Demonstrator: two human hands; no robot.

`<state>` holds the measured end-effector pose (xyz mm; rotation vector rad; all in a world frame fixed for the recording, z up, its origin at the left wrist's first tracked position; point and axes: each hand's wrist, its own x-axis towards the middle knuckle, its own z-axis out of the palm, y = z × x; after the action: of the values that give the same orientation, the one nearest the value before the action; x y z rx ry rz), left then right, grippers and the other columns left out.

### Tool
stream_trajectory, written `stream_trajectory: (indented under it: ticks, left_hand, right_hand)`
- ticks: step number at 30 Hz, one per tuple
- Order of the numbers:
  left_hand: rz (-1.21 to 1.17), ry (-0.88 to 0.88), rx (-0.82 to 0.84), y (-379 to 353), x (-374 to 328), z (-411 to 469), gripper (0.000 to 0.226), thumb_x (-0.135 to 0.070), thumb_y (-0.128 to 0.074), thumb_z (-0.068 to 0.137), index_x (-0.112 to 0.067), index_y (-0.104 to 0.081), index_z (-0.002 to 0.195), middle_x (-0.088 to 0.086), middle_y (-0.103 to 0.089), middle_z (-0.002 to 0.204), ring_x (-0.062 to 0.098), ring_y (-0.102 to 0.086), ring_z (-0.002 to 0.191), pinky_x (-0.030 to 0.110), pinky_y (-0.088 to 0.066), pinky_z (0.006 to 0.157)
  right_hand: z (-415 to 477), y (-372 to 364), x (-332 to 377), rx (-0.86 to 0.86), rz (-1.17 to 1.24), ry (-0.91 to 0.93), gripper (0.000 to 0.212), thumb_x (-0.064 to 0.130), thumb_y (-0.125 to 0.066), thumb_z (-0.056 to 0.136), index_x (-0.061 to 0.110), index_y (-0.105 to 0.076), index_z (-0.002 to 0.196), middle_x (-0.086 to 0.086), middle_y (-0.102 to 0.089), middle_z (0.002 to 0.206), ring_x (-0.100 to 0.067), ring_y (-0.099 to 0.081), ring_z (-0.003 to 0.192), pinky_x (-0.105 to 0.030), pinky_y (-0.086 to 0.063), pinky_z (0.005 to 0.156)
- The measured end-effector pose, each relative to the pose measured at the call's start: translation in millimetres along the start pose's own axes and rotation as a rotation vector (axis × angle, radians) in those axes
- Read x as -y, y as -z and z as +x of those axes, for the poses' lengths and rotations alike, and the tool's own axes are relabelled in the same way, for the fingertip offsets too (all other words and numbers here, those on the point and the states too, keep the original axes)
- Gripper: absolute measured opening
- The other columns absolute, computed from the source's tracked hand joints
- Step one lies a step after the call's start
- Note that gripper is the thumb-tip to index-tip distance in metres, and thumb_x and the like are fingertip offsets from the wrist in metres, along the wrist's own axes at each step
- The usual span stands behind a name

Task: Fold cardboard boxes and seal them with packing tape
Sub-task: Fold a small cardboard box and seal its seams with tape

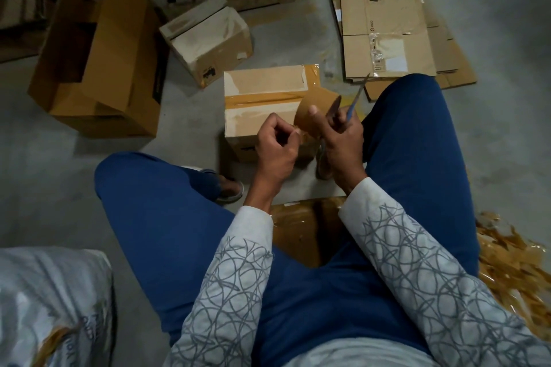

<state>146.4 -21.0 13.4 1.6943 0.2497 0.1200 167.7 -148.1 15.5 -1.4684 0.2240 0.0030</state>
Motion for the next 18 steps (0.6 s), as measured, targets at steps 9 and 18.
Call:
stream_trajectory:
  ticks: [9, 18]
  left_hand:
    - [-0.109, 0.079, 0.065, -3, 1, -4, 0.009, 0.001, -0.068, 0.090, 0.000, -0.059, 0.091, 0.017, -0.060, 0.086, 0.018, -0.058, 0.081, 0.035, -0.056, 0.080]
    - [-0.233, 0.171, 0.096, 0, -2, -22, 0.017, 0.002, -0.070, 0.087, -0.011, -0.060, 0.083, 0.004, -0.064, 0.083, 0.021, -0.062, 0.090, 0.047, -0.054, 0.092]
  right_hand:
    - [15, 11, -4, -0.233, 0.096, -0.109, 0.044, 0.008, -0.080, 0.085, 0.019, -0.038, 0.086, 0.009, -0.049, 0.053, -0.006, -0.049, 0.050, -0.024, -0.052, 0.059]
    - [21, 14, 2, -0.378, 0.187, -0.245, 0.046, 0.019, -0.087, 0.079, 0.023, -0.043, 0.095, -0.011, -0.062, 0.102, -0.026, -0.069, 0.092, -0.031, -0.060, 0.067]
